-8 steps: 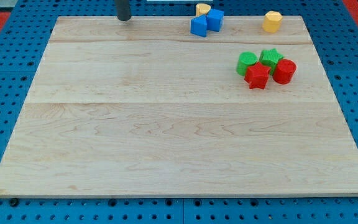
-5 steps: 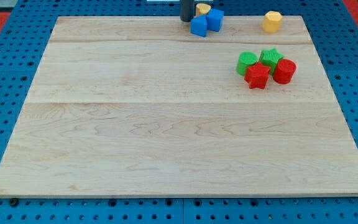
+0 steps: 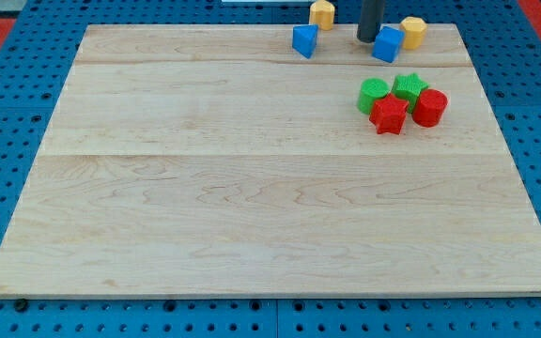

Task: Separate the blue cube from the blue triangle and the yellow heart

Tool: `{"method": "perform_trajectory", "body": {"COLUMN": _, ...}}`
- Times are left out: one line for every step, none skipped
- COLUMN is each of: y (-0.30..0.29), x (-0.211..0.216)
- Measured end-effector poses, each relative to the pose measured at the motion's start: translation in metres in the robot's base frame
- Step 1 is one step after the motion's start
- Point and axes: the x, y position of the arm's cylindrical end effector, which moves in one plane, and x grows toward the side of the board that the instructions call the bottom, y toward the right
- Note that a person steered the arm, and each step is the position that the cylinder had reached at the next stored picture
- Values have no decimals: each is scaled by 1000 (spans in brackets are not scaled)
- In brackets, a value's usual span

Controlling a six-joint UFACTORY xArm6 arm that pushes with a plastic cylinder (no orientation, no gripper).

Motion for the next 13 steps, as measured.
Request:
{"method": "perform_trajectory", "body": {"y": 5, "x": 32}}
{"method": "perform_trajectory", "body": {"y": 15, "x": 61}}
{"method": "perform_trajectory", "body": {"y": 43, "x": 70}}
{"method": "perform_trajectory", "body": {"y": 94, "x": 45}}
{"method": "perform_trajectory", "body": {"y": 93, "x": 35}}
{"method": "perform_trajectory", "body": {"y": 63, "x": 45}}
{"method": "perform_trajectory", "body": {"y": 40, "x": 45}}
{"method": "perform_trajectory", "body": {"y": 34, "x": 49}}
{"method": "perform_trajectory", "body": {"y": 70, "x": 59}}
{"method": "perform_trajectory", "body": {"y": 123, "x": 88}}
{"method": "perform_trajectory", "body": {"y": 138, "x": 135}}
{"method": "perform_trajectory", "body": {"y": 119, "x": 150}}
{"method": "perform_trajectory", "body": {"y": 70, "x": 143}}
